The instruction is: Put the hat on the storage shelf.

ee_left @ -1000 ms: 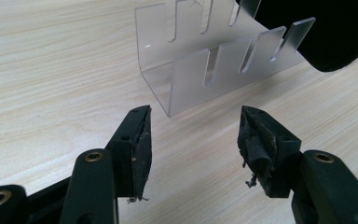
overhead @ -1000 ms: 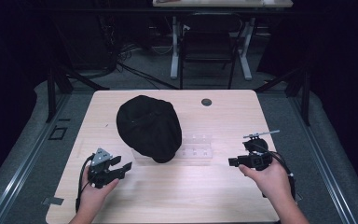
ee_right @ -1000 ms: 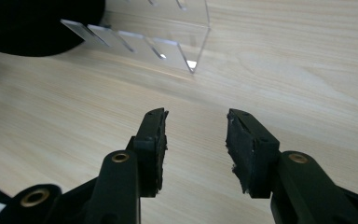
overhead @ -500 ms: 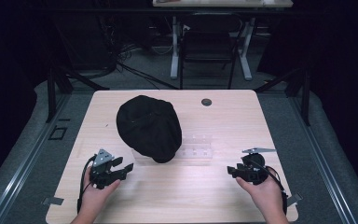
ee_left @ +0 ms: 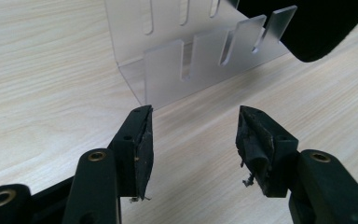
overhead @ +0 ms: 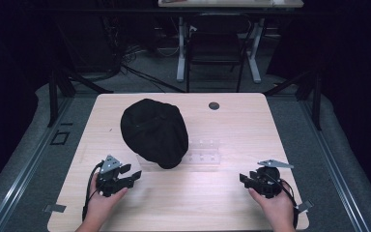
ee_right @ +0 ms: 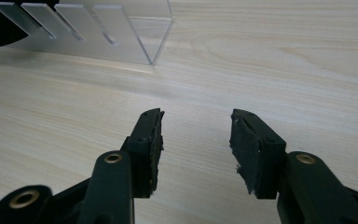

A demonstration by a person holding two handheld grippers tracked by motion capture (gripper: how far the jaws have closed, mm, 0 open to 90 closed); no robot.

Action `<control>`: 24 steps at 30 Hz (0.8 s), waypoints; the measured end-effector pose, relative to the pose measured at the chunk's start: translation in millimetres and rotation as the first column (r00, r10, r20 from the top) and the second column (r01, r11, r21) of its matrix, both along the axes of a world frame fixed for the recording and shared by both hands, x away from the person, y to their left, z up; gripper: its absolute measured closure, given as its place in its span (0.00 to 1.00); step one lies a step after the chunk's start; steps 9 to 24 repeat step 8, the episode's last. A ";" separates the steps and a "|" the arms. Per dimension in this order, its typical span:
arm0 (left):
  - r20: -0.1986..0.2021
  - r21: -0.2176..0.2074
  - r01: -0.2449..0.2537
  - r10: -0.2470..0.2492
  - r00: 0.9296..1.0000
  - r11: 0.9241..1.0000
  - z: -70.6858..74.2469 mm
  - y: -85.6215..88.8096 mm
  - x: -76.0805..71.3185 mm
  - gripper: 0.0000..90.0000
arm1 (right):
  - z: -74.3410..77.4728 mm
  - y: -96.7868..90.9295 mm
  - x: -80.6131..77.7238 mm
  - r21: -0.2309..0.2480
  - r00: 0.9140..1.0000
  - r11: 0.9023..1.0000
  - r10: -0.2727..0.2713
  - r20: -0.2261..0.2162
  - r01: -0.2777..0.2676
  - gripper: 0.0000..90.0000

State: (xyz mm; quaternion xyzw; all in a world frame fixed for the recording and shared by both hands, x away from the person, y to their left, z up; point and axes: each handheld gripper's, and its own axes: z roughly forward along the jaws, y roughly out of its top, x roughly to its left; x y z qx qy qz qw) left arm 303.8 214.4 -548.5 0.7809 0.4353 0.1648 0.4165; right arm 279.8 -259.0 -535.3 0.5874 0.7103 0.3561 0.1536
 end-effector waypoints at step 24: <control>0.027 -0.058 0.065 -0.063 0.998 0.996 5.5 -21.7 -2.6 0.52 | -7.5 -9.7 -2.4 0.021 0.999 0.999 -0.043 0.029 0.043 0.55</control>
